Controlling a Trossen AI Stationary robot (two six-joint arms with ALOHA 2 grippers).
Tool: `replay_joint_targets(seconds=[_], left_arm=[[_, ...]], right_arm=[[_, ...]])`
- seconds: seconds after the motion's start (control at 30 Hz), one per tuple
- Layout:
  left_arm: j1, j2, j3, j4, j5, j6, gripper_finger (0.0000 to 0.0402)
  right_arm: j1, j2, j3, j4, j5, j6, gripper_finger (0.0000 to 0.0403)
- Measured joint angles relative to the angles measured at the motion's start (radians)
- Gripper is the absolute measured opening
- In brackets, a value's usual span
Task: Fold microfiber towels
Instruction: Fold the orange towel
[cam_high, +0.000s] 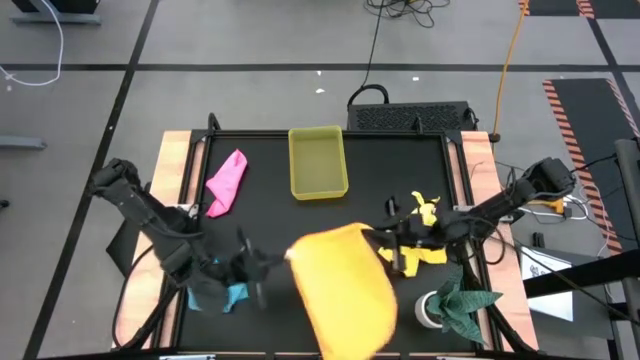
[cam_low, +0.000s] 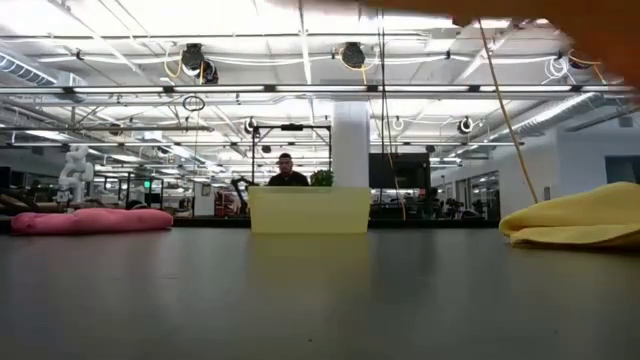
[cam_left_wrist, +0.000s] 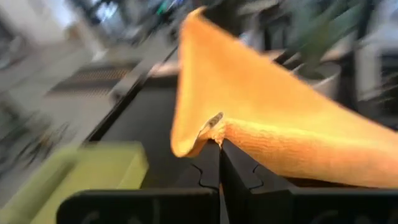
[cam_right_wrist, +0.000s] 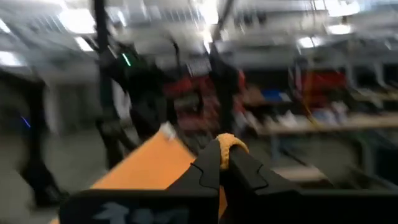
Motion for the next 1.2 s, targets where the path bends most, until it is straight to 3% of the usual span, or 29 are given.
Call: replay_joint_targets(seconds=[0.1, 0.23, 0.4, 0.53, 0.9, 1.2], left_arm=[[0.058, 0.000, -0.049, -0.135, -0.004, -0.153, 0.0005], [0.122, 0.000, -0.156, -0.167, 0.006, -0.264, 0.0003], [0.177, 0.000, -0.269, -0.176, 0.019, -0.308, 0.0003], [0.214, 0.001, -0.290, -0.231, 0.008, -0.308, 0.0005], [0.330, 0.000, -0.248, -0.420, -0.032, -0.149, 0.0003], [0.356, -0.001, -0.244, -0.432, -0.204, 0.045, 0.0004]], right_arm=[[-0.039, 0.001, 0.000, -0.164, 0.044, 0.045, 0.0000], [-0.090, 0.010, 0.000, -0.330, 0.055, 0.112, 0.0000], [-0.132, 0.063, 0.000, -0.325, 0.054, 0.140, 0.0000], [-0.156, 0.128, 0.000, -0.281, 0.057, 0.158, 0.0000], [-0.183, 0.365, 0.000, 0.070, 0.163, 0.075, 0.0000], [-0.182, 0.269, 0.000, 0.094, 0.413, -0.322, 0.0000]])
